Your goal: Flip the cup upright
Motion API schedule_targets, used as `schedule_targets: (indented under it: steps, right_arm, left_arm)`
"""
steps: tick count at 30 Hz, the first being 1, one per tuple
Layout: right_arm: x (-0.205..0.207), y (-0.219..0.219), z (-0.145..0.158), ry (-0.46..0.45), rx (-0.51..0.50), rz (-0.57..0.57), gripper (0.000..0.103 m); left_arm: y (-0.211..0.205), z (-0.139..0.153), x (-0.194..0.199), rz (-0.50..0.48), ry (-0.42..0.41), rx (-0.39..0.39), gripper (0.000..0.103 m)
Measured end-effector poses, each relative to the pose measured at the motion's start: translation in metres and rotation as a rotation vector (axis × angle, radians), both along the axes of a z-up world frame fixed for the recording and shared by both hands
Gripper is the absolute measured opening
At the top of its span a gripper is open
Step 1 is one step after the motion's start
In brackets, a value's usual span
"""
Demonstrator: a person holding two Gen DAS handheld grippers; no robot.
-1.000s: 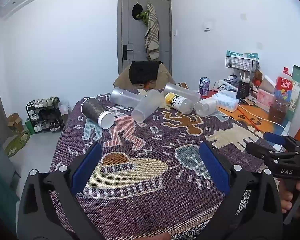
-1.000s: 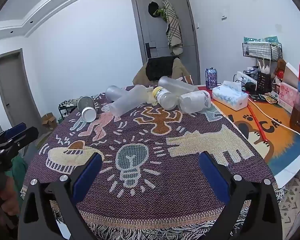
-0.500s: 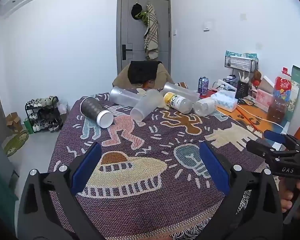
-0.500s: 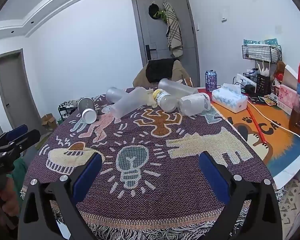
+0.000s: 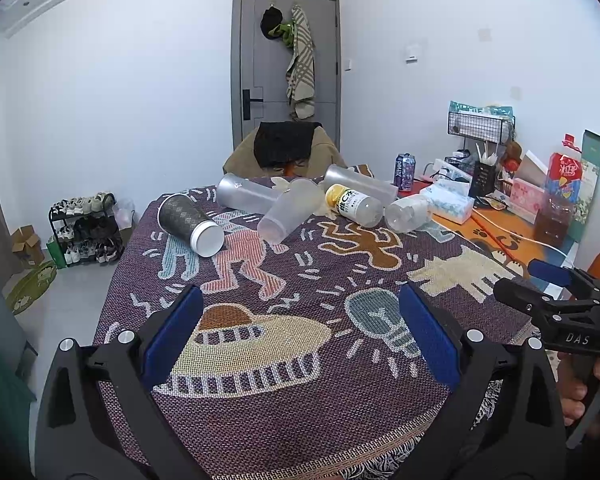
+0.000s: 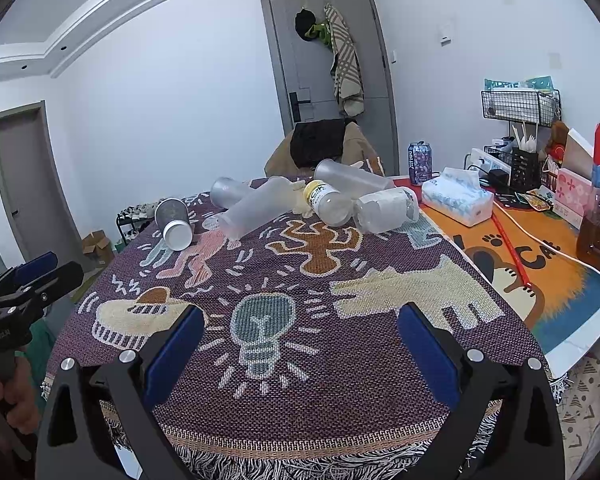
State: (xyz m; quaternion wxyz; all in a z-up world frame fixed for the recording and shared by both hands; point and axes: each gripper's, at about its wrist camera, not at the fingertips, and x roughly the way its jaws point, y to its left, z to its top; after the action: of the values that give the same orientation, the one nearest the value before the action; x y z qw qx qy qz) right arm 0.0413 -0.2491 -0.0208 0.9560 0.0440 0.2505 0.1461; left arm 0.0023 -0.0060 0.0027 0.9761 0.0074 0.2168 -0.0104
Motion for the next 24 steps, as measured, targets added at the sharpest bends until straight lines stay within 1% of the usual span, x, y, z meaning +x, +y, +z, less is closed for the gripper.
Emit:
schedule_targets:
  steps: [24]
  right_arm:
    - [-0.0008,0.0001,0.0001,-0.003,0.001,-0.002,0.095]
  left_arm:
    - [-0.0013,0.0000,-0.0003,0.002,-0.005,-0.006,0.097]
